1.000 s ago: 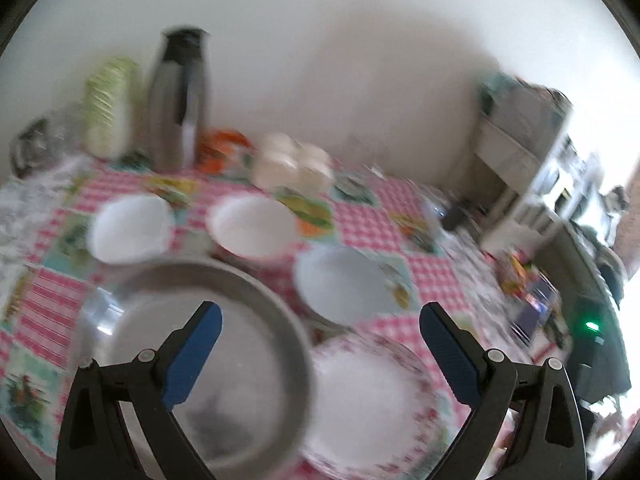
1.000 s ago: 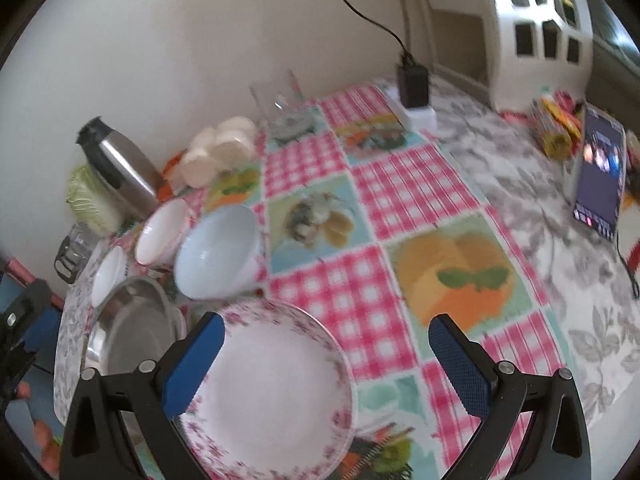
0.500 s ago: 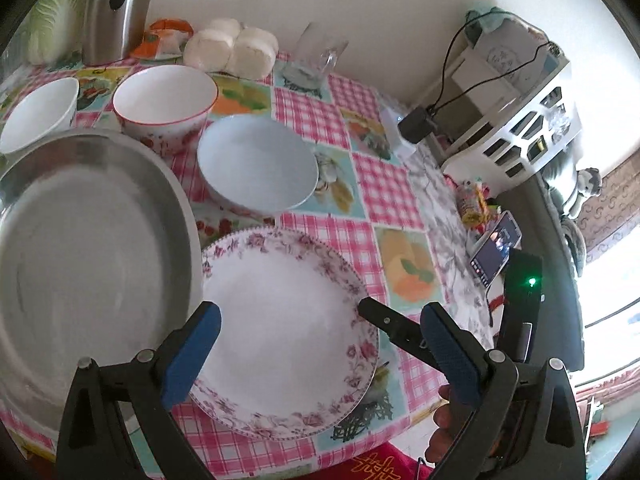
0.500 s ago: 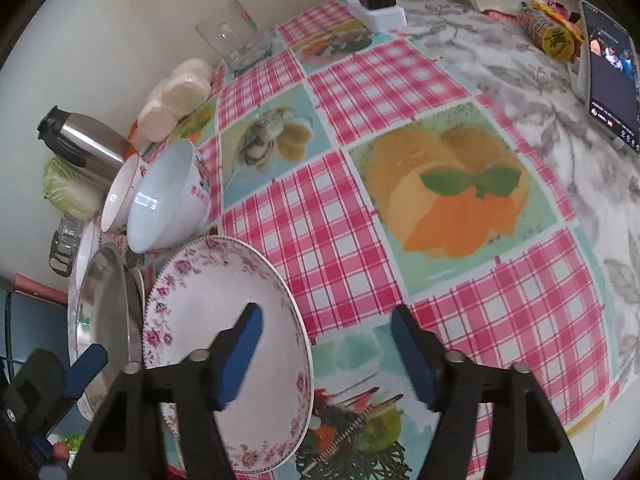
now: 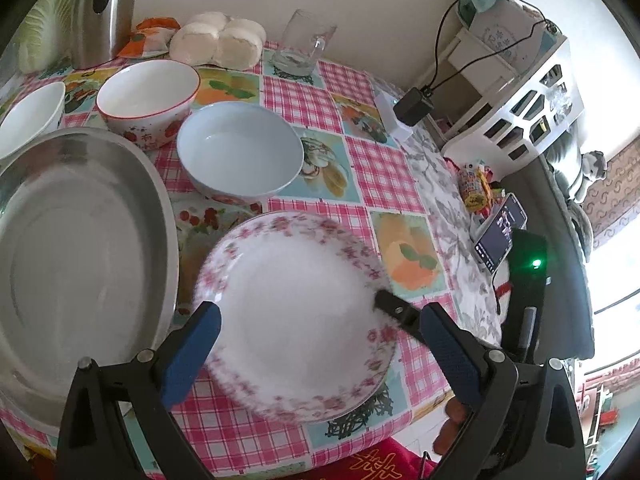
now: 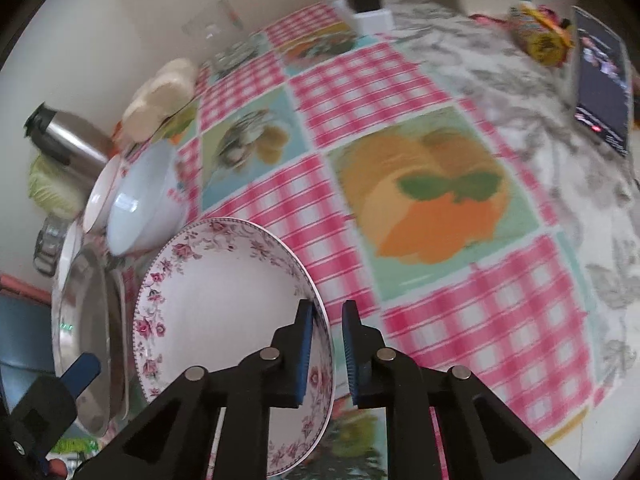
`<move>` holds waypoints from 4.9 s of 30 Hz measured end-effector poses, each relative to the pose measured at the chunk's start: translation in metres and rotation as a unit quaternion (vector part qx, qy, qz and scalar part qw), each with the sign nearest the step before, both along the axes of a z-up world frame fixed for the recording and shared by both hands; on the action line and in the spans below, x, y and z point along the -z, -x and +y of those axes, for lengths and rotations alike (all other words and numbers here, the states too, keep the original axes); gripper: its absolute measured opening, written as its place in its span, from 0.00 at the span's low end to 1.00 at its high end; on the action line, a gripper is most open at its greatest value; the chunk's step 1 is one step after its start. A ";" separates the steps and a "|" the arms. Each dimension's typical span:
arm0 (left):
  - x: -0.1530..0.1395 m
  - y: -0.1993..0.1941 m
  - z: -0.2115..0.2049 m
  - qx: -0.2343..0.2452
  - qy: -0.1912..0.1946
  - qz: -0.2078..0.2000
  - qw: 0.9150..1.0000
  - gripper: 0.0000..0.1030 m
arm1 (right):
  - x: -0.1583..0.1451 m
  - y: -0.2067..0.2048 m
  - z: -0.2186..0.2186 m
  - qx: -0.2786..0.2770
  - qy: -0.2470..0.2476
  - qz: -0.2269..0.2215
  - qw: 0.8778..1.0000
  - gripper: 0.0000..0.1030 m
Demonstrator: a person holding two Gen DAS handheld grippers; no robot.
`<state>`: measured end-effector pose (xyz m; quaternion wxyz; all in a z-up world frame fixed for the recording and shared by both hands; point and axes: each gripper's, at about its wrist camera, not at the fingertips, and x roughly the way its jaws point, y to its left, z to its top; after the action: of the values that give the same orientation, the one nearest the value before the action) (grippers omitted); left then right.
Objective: Organize plates and bowls
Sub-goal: 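Move the right gripper to the pink-floral round plate and grasp its rim, then grasp the floral plate rim with the left gripper while the right gripper holds it, then lift the floral plate with both grippers and carry it over the steel plate, then lower the floral plate into the steel plate with both grippers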
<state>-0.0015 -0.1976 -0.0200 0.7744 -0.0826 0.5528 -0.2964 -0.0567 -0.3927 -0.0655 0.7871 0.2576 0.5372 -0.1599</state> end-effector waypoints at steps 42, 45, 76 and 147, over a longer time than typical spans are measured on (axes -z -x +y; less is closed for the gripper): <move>0.078 -0.023 -0.001 -0.088 -0.035 0.100 0.990 0.15 | 0.013 0.019 -0.037 0.074 -0.031 -0.007 0.997 0.17; 0.079 -0.023 -0.001 -0.082 -0.030 0.097 0.991 0.13 | 0.013 0.020 -0.037 0.074 -0.033 -0.008 0.997 0.17; 0.003 -0.022 0.001 -0.023 -0.002 -0.029 0.999 0.11 | -0.052 0.031 -0.025 0.062 0.023 -0.143 0.988 0.12; 0.033 -0.097 0.242 -0.198 -0.013 0.058 0.978 0.11 | -0.031 -0.082 0.233 -0.167 0.045 -0.116 0.978 0.12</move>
<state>0.0959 0.0448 -0.0534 0.7855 -0.1974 0.5732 -0.1243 0.0258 -0.1597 -0.0349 0.8702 0.1457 0.4702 -0.0192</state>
